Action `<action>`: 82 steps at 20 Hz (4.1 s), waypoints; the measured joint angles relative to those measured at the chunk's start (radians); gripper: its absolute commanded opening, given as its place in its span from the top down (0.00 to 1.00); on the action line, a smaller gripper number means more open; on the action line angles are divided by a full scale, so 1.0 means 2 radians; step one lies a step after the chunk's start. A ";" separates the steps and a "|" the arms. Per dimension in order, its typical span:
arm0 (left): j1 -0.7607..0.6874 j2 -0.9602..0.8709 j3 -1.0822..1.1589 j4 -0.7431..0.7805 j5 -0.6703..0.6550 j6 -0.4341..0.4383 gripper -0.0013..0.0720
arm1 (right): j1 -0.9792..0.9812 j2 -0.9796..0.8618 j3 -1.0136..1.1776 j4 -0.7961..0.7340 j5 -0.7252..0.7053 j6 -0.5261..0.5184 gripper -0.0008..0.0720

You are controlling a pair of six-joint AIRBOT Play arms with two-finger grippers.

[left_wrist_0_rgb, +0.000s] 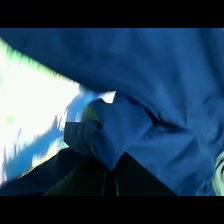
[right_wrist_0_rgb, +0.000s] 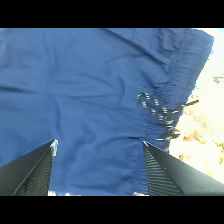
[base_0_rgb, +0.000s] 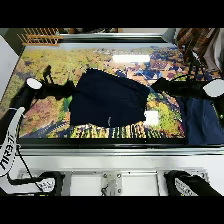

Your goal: Fold the clothes and pants, and hang the long-sleeved shirts on hangers.

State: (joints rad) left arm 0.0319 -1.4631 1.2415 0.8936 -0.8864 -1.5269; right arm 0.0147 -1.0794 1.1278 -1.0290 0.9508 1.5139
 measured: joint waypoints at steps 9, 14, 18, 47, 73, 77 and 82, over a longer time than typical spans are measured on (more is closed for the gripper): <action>0.026 -0.073 0.166 0.067 -0.047 -0.013 0.15 | 0.000 0.000 0.000 -0.007 0.014 0.000 0.19; 0.090 -0.006 0.085 0.143 -0.090 -0.035 0.15 | 0.000 0.000 -0.018 -0.028 0.031 0.001 0.19; 0.134 0.047 -0.068 0.142 -0.063 -0.044 0.15 | 0.001 0.000 -0.057 -0.030 0.034 0.016 0.19; 0.074 0.089 -0.257 -0.076 0.025 0.106 0.97 | 0.150 -0.048 -0.261 -0.005 -0.214 0.299 0.20; 0.074 0.400 0.159 -0.079 -0.052 0.075 0.97 | 0.080 0.128 0.163 -0.043 0.056 0.072 0.96; 0.074 0.425 0.206 -0.078 -0.045 0.063 0.97 | 0.078 0.175 0.185 -0.043 0.111 0.155 0.96; 0.074 0.340 0.219 -0.076 -0.087 0.045 0.97 | 0.078 0.142 0.158 -0.041 0.196 0.212 0.96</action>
State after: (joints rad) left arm 0.1795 -0.7841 1.6791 0.7418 -1.0611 -1.4361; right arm 0.1711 -0.7959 1.4437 -1.1107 1.3422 1.9385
